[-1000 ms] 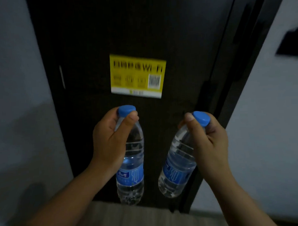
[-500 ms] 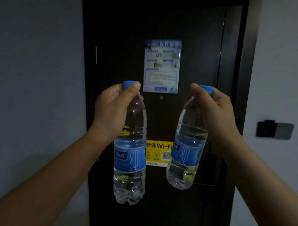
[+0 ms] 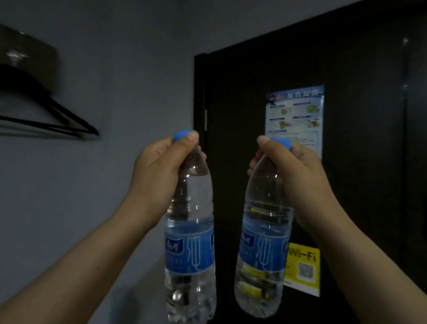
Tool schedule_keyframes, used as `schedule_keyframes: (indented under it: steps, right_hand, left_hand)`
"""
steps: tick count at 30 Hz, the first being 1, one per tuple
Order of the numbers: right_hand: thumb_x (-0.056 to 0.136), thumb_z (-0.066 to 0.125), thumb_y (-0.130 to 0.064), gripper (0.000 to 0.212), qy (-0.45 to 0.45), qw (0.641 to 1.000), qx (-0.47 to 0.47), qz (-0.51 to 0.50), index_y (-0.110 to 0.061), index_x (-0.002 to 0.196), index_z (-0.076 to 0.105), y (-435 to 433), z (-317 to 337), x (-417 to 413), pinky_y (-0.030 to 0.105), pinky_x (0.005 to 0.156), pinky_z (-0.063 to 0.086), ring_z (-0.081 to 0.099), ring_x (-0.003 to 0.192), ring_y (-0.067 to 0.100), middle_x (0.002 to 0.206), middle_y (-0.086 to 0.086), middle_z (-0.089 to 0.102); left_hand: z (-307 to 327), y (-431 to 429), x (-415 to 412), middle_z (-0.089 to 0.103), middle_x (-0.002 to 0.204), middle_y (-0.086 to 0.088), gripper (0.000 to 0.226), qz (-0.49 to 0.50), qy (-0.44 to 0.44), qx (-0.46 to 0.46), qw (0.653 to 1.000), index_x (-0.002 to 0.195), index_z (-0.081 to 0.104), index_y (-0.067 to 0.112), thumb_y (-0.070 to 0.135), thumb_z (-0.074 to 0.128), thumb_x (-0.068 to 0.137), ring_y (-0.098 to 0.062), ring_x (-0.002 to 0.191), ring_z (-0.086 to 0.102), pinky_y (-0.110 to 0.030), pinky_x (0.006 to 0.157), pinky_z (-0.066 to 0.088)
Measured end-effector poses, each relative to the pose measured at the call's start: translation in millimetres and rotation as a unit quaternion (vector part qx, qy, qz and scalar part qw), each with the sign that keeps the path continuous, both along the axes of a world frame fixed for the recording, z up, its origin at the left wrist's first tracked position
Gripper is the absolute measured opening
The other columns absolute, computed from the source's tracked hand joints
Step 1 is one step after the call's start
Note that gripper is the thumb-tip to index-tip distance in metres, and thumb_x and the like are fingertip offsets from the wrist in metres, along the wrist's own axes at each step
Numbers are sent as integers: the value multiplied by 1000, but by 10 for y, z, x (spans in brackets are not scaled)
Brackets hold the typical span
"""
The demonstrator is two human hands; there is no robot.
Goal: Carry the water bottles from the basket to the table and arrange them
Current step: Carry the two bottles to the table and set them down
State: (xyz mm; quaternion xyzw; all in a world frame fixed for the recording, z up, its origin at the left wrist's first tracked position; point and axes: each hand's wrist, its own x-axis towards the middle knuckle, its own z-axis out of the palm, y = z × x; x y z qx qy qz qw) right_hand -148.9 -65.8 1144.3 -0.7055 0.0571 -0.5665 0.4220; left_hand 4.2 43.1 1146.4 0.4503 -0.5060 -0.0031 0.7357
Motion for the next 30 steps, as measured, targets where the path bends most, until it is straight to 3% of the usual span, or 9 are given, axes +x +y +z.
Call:
schedule_keyframes:
  steps: [4, 7, 10, 13, 16, 18, 23, 26, 30]
  right_hand:
    - [88, 57, -37, 24, 5, 996, -11, 93, -17, 78, 63, -87, 59, 183, 30, 72, 55, 68, 74, 15, 74, 0, 69]
    - [88, 57, -36, 27, -6, 988, -31, 153, -13, 77, 65, -43, 53, 354, 21, 67, 53, 66, 68, 9, 70, 0, 68]
    - [89, 57, -32, 28, -32, 974, -24, 224, -9, 75, 65, 121, 30, 514, 18, 67, 53, 66, 69, 13, 71, 3, 69]
    - [87, 59, -31, 28, -51, 955, 6, 293, -8, 74, 65, 385, 64, 631, 21, 67, 54, 66, 67, 14, 68, 4, 70]
    - [87, 60, -32, 30, -50, 935, 8, 352, -7, 73, 66, 733, 95, 701, 29, 71, 53, 65, 66, 16, 71, 10, 71]
    - [87, 60, -33, 32, -53, 919, -5, 390, -5, 73, 66, 1012, 121, 690, 24, 69, 52, 65, 65, 14, 74, 12, 72]
    - [87, 61, -32, 28, -70, 873, 0, 482, -10, 71, 66, 1764, 175, 570, 14, 62, 49, 63, 63, 8, 68, 5, 70]
    - [87, 62, -31, 24, -69, 842, 11, 535, -15, 68, 65, 2230, 172, 471, 22, 69, 52, 65, 65, 11, 67, 3, 70]
    - [85, 65, -33, 25, -66, 801, 22, 595, -16, 67, 65, 2806, 109, 292, 38, 78, 56, 67, 68, 17, 67, 3, 70]
  left_hand:
    - [-26, 184, -98, 70, 71, -7, 27, 89, 31, -23, 995, 78, 68, 6, 29, 57, 88, -24, 74, 66, -34, 76, 53]
    - [-31, 470, -198, 71, 73, -10, 32, 173, 27, -28, 984, 73, 70, 8, 38, 60, 76, -26, 75, 67, -35, 78, 55]
    - [-14, 836, -382, 70, 73, -14, 40, 252, 3, -35, 967, 76, 68, 1, 39, 57, 72, -23, 70, 66, -22, 65, 55]
    - [52, 1232, -602, 72, 70, -6, 34, 336, -16, -29, 941, 76, 68, 8, 40, 55, 72, -20, 70, 67, -15, 61, 55]
    - [78, 1668, -807, 74, 75, -4, 34, 416, -29, -17, 909, 73, 69, 16, 46, 55, 71, -24, 79, 71, -28, 76, 59]
    - [89, 1954, -994, 74, 79, -6, 36, 465, -43, -8, 884, 70, 70, 17, 50, 55, 70, -27, 82, 70, -37, 82, 57]
    - [136, 2610, -1555, 72, 74, -6, 31, 527, -57, -3, 848, 73, 70, 10, 40, 62, 79, -24, 75, 70, -27, 70, 60]
    - [126, 2938, -1944, 70, 72, -7, 37, 559, -58, -9, 827, 77, 67, 2, 36, 54, 77, -20, 69, 68, -20, 62, 56]
    - [74, 3291, -2432, 67, 82, -25, 45, 618, -59, 10, 784, 82, 64, -8, 34, 52, 75, -21, 69, 66, -15, 59, 55]
